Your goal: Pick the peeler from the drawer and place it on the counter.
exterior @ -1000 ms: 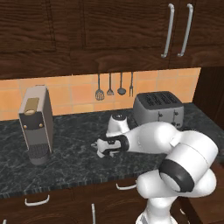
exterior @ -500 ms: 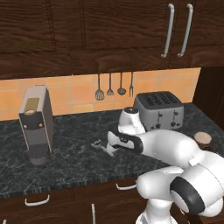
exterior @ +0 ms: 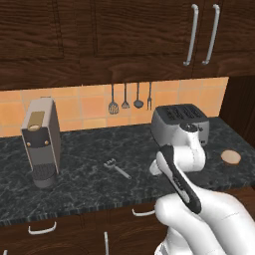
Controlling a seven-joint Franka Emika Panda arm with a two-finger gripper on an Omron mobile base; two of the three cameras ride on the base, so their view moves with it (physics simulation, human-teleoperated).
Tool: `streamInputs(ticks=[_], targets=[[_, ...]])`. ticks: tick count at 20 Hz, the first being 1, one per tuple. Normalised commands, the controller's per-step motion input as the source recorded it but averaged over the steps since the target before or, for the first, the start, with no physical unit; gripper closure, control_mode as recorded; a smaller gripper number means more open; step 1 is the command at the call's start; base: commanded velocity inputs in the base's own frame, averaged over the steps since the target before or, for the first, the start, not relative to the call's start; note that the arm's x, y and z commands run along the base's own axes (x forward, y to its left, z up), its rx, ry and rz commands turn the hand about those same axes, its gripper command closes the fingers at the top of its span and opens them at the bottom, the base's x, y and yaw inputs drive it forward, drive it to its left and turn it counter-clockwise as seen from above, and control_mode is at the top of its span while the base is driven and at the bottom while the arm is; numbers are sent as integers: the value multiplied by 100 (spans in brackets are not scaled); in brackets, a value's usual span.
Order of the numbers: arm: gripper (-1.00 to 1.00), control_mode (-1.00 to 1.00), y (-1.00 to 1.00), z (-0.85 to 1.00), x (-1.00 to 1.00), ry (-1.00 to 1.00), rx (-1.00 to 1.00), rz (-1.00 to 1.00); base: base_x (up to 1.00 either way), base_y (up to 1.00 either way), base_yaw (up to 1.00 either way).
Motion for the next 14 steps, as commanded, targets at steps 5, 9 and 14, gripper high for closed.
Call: streamInputs(ticks=[5, 9, 14], targets=[[-100, -100, -47, 10, -33, 0, 0, -17, 0, 0, 0], [-100, -100, -8, 9, -48, -14, 0, -6, 0, 0, 0], [-100, -100, 0, 39, -75, -35, -6, -1, 0, 0, 0]])
